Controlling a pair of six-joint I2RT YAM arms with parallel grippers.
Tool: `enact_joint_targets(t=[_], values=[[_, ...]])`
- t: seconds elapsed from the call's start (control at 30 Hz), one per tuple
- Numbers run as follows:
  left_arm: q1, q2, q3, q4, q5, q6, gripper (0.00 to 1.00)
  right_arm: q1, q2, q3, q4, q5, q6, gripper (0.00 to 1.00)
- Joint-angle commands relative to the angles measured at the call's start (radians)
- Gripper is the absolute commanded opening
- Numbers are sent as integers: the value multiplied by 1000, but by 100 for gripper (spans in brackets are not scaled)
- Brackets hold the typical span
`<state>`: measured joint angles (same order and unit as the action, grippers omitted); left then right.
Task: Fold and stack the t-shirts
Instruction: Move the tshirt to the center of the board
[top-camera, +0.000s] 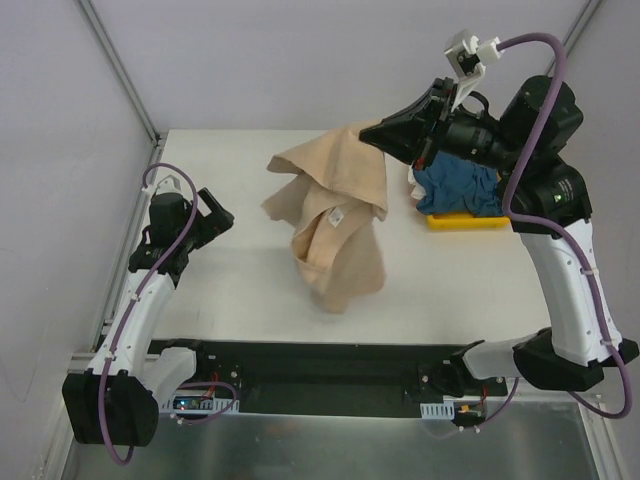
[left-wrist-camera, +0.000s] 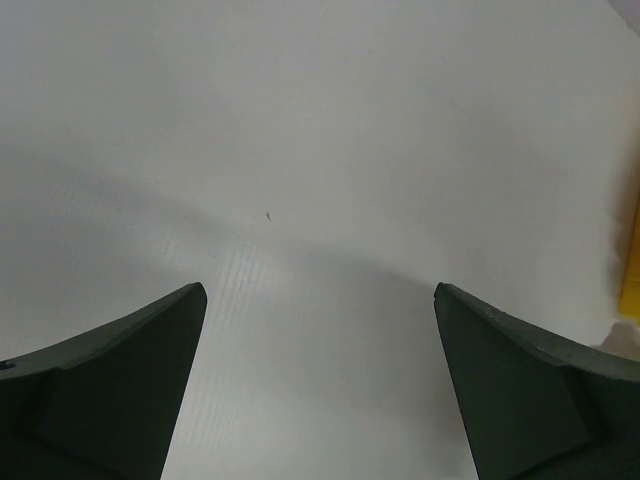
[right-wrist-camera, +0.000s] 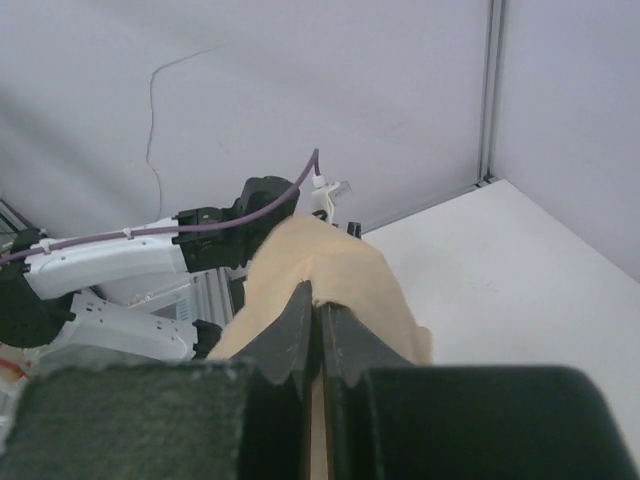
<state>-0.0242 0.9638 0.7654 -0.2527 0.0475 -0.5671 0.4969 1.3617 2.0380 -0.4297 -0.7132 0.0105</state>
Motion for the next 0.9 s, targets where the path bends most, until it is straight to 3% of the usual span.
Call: enact_joint_targets(t=[0.0, 0.07, 0.1, 0.17, 0.2, 0.3, 0.37, 0.4, 0.5, 0.53, 0.6, 0.63, 0.87], values=[[7, -31, 6, 0, -14, -23, 99, 26, -67, -54, 47, 48, -96, 1], [7, -45, -8, -5, -29, -37, 99, 25, -127, -148, 26, 179, -141, 1], [6, -59, -9, -11, -43, -40, 99, 23, -150, -270, 5, 342, -168, 1], [6, -76, -15, -20, -73, -46, 99, 19, -213, -394, -9, 524, -208, 1], [7, -88, -18, -26, -86, -50, 99, 14, -226, -503, -21, 704, -214, 1], [7, -99, -23, -33, -124, -73, 99, -41, -233, -643, -52, 952, -192, 1], [7, -94, -23, -31, -129, -80, 99, -122, -181, -717, -107, 942, -159, 4], [7, -85, -23, -33, -126, -82, 99, -147, -152, -728, -177, 911, -153, 23], [7, -65, -28, -42, -109, -88, 99, -205, -29, -710, -306, 912, -153, 63], [7, -59, -29, -48, -100, -91, 99, -205, 14, -700, -323, 931, -153, 68], [6, -40, -38, -53, -55, -96, 99, -205, 37, -674, -343, 952, -156, 92], [7, -34, -40, -53, -49, -97, 99, -204, 37, -671, -337, 949, -156, 96], [4, 47, -61, -54, 259, -148, 99, -169, -7, -723, -261, 825, -156, 96]])
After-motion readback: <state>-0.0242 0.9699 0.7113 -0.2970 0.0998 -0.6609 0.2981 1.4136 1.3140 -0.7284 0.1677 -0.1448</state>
